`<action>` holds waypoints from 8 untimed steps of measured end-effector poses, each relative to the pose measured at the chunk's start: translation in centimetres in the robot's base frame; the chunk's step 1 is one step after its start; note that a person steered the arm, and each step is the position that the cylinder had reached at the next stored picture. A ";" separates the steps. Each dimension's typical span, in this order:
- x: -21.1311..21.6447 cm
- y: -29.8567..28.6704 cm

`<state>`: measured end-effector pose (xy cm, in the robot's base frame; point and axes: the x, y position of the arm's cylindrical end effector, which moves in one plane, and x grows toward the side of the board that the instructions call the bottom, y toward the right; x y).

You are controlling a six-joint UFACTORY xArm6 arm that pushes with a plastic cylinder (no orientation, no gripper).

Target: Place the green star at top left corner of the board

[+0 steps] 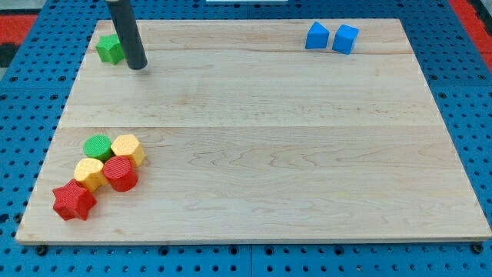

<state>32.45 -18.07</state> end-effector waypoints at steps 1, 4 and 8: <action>0.0 -3.7; -1.3 -3.8; -4.8 -7.1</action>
